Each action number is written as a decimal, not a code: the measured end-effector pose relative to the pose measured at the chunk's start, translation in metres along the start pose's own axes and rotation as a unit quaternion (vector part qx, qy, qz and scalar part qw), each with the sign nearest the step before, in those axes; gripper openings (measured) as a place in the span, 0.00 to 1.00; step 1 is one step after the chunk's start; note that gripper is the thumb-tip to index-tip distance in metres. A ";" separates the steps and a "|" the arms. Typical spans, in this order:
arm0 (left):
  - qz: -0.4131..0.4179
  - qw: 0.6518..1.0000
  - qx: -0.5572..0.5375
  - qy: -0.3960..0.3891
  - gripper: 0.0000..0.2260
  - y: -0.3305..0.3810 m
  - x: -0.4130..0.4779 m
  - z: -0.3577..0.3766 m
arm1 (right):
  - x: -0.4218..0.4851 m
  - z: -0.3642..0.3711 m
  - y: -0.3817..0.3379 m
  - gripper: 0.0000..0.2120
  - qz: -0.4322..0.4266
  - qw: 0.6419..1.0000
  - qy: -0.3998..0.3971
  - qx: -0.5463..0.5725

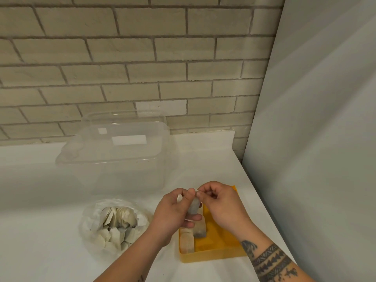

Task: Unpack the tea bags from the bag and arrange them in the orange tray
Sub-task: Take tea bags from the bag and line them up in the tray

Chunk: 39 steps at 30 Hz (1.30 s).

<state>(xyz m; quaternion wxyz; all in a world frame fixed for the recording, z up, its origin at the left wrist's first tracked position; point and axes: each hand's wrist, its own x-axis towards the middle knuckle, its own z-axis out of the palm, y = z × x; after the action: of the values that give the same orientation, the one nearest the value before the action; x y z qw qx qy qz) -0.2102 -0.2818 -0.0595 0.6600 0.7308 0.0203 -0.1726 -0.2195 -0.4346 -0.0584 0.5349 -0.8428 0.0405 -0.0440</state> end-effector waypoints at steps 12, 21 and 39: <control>0.041 0.995 -0.015 0.088 0.04 -0.007 0.001 -0.005 | -0.001 -0.009 0.002 0.07 0.014 1.000 0.003 0.026; 0.052 0.994 -0.040 0.083 0.03 -0.013 0.004 -0.002 | -0.010 0.004 0.012 0.05 0.039 0.999 -0.015 0.012; -0.053 0.971 0.211 0.097 0.13 -0.075 0.028 -0.033 | -0.013 0.001 0.053 0.13 0.148 0.952 -0.138 -0.228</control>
<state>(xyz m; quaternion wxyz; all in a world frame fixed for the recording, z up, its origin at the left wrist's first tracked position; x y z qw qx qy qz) -0.1955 -0.2458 -0.1373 0.4759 0.8645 0.0860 -0.1366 -0.2337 -0.4547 -0.1071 0.3291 -0.9248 0.0997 0.1625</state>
